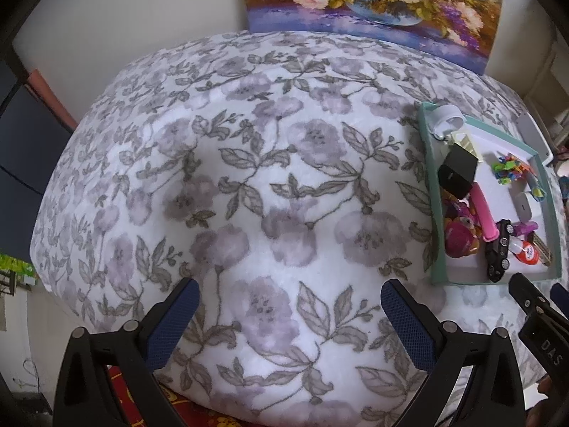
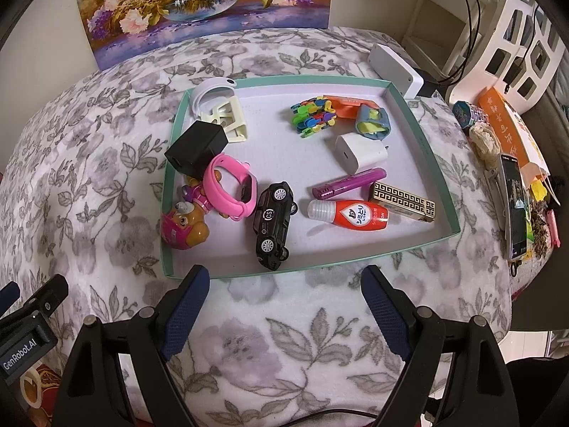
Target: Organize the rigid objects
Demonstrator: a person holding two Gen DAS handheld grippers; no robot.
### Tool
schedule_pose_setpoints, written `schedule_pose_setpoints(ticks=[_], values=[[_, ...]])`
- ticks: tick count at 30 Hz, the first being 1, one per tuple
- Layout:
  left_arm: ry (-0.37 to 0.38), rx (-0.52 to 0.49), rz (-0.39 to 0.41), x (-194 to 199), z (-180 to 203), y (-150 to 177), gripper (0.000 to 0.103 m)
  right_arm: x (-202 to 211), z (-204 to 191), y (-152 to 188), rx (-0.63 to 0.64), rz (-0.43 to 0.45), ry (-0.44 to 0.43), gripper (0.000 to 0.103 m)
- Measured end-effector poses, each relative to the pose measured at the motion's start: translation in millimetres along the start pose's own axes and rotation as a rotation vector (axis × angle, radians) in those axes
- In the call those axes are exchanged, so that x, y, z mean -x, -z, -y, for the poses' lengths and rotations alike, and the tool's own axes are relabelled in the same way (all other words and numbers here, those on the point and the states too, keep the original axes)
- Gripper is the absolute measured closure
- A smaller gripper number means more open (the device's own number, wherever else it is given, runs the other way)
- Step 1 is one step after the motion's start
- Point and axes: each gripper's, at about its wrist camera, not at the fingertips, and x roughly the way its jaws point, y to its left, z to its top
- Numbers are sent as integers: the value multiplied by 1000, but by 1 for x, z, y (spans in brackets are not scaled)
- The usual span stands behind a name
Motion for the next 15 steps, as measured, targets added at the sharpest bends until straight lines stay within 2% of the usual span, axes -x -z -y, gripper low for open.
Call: schedule_pose_setpoints(ticks=[15], values=[[-1, 0, -13, -1, 1, -1, 0, -1, -1, 0, 4, -4, 2, 15]])
